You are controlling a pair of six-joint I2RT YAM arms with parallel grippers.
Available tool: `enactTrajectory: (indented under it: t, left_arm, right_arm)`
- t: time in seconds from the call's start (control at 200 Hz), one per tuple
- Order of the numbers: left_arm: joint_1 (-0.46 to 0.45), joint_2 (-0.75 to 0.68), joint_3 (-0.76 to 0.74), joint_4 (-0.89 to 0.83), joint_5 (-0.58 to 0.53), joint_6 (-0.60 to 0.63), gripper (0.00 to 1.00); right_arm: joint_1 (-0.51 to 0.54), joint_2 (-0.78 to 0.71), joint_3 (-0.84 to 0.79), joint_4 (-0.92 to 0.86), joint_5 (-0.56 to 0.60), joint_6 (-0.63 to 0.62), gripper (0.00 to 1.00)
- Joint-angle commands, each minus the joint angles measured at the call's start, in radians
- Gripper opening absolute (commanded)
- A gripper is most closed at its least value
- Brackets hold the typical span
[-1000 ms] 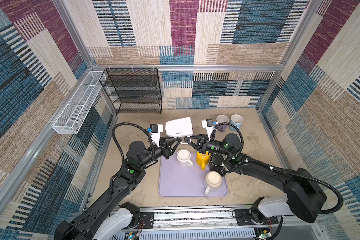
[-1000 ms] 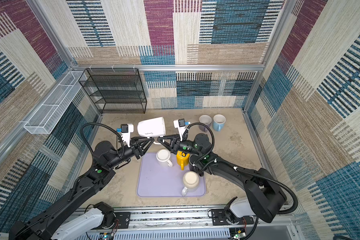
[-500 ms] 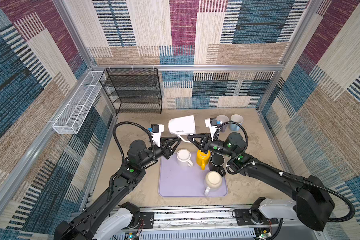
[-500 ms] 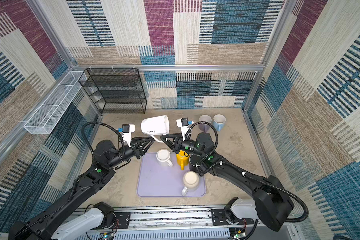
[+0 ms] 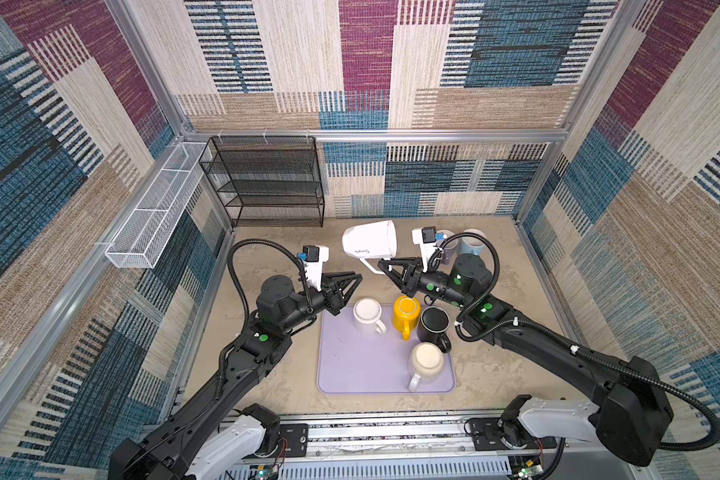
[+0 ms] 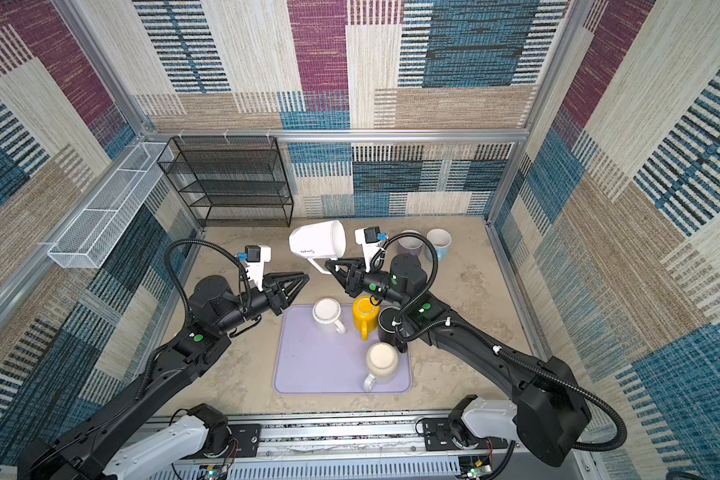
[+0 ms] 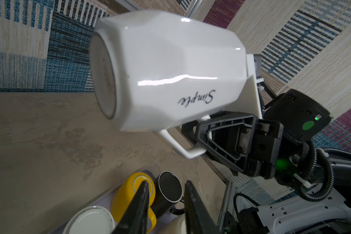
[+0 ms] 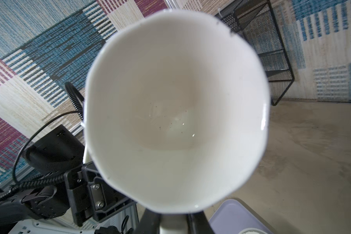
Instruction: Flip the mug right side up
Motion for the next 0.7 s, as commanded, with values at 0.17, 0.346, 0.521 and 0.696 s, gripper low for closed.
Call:
enactTrajectory:
  t: [0.17,0.346,0.521,0.696]
  left_arm:
    - [0.001,0.018,0.067,-0.127,-0.060,0.079,0.30]
    - [0.000,0.037,0.092,-0.177,-0.081,0.083,0.29]
    - [-0.002,0.037,0.113,-0.243,-0.152,0.097,0.29]
    - [-0.005,0.048,0.158,-0.366,-0.258,0.095,0.29]
  right_arm:
    - [-0.089,0.002,0.094,-0.163,0.063,-0.112,0.00]
    - [-0.138,0.047,0.182,-0.316,0.121,-0.160,0.00]
    - [-0.152,0.116,0.301,-0.483,0.210,-0.224,0.00]
    - [-0.159,0.185,0.395,-0.613,0.310,-0.254,0.00]
